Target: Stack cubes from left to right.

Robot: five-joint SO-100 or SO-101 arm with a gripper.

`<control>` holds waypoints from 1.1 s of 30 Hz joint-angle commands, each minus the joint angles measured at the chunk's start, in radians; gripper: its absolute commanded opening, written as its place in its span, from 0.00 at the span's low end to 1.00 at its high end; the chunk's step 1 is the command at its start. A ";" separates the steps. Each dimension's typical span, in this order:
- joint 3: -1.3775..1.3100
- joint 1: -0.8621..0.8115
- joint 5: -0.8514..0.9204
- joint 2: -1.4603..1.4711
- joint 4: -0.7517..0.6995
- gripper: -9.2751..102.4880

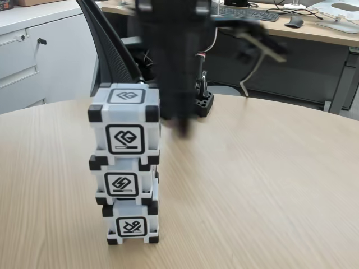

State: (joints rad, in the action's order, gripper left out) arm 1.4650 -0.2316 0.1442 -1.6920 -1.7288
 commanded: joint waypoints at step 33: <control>-0.009 0.273 -0.192 -0.058 -0.006 0.08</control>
State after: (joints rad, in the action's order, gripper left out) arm 1.4650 0.0491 -0.0445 -1.7043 -1.7288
